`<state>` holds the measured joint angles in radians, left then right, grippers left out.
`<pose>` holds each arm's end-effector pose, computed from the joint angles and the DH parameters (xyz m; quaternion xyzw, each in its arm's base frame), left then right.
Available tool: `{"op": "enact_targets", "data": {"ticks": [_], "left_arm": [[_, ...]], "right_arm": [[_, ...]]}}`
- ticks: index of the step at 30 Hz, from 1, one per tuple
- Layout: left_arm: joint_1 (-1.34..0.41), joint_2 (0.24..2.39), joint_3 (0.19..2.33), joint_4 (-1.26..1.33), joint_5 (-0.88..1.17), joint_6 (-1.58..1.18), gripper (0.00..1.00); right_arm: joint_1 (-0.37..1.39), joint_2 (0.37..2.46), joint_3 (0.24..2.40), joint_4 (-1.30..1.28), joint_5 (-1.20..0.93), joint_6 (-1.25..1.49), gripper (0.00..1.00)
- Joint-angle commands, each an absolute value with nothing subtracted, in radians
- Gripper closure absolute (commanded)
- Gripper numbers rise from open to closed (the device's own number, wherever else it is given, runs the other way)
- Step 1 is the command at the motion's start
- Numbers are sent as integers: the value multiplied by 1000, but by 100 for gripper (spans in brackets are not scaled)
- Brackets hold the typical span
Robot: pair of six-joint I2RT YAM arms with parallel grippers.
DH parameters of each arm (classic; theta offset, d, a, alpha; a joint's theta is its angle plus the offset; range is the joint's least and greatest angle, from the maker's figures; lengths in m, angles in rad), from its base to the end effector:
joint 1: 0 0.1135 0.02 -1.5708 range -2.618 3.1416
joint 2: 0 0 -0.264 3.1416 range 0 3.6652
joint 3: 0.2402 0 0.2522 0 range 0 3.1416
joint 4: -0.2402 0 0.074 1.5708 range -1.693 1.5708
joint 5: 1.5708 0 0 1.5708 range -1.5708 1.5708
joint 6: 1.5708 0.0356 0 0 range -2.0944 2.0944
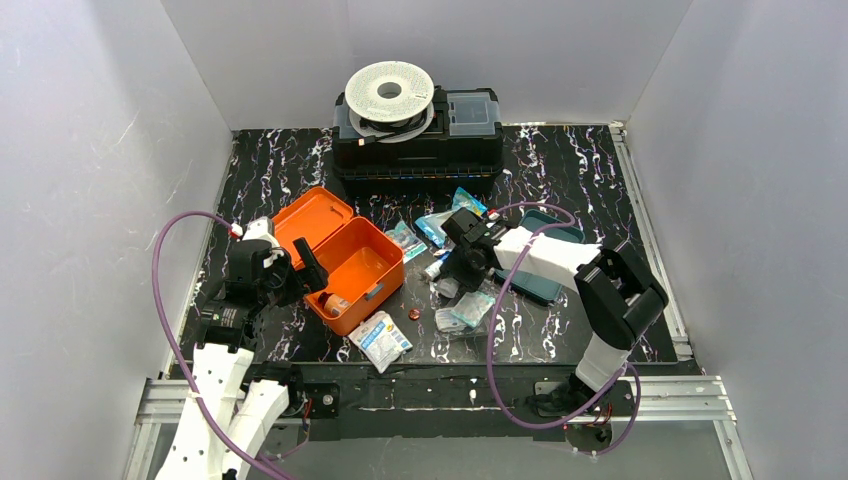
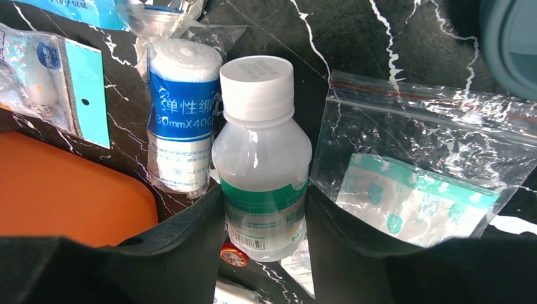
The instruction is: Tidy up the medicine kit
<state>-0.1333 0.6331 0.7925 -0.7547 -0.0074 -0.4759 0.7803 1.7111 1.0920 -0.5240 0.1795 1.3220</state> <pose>0.1291 -0.0170 0.3064 -0.1523 0.8702 -0.1374 0.4480 0.2436 0.2322 0.1824 0.2787 0.9327 0.1400 0.1810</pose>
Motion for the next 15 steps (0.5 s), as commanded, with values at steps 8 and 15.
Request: {"op": "enact_targets", "data": {"ticks": [8,15], "left_arm": [[-136,631,790,-750,-9,-474,4],[-137,630,790,-750,-9,-474,4]], "right_arm": [[790,1647,1131,-575,249,1275,87],[814,1510,1177,-620,358,1136,99]]}}
